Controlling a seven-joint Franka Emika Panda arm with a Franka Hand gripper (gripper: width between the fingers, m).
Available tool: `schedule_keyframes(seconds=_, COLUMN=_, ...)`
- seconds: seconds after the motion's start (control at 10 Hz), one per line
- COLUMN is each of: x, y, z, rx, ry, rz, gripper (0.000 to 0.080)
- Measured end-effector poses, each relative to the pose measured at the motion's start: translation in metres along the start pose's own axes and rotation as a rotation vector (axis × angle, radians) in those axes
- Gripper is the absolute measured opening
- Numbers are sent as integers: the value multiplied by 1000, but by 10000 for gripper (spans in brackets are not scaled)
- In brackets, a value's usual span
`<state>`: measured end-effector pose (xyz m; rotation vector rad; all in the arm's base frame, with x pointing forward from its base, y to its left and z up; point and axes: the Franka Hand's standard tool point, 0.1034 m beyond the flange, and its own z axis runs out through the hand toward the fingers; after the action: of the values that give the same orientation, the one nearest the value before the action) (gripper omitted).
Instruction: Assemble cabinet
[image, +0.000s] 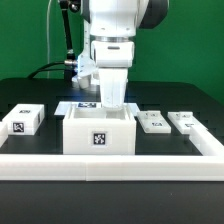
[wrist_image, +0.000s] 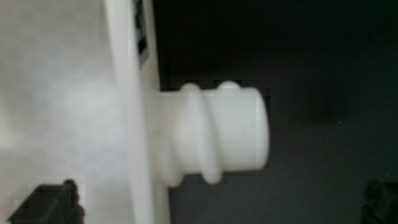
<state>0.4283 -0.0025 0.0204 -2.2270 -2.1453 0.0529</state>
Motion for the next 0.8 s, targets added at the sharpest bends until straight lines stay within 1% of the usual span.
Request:
schedule_keyframes(seconds=0.3, x=0, y=0, z=0, rx=0, ry=0, rz=1, gripper=390)
schedule_keyframes(seconds=0.4, x=0, y=0, z=0, rx=1, ry=0, rz=1, gripper=390)
schedule_keyframes(seconds=0.5, x=0, y=0, z=0, rx=1, ry=0, rz=1, gripper=176)
schedule_keyframes(seconds=0.6, x=0, y=0, z=0, rx=1, ry=0, rz=1, gripper=176)
schedule_keyframes(seconds=0.7, x=0, y=0, z=0, rx=-1, ry=0, rz=1, gripper=61)
schedule_keyframes(seconds=0.8, x=0, y=2, z=-1, rx=-8, ry=1, rz=2, gripper=37)
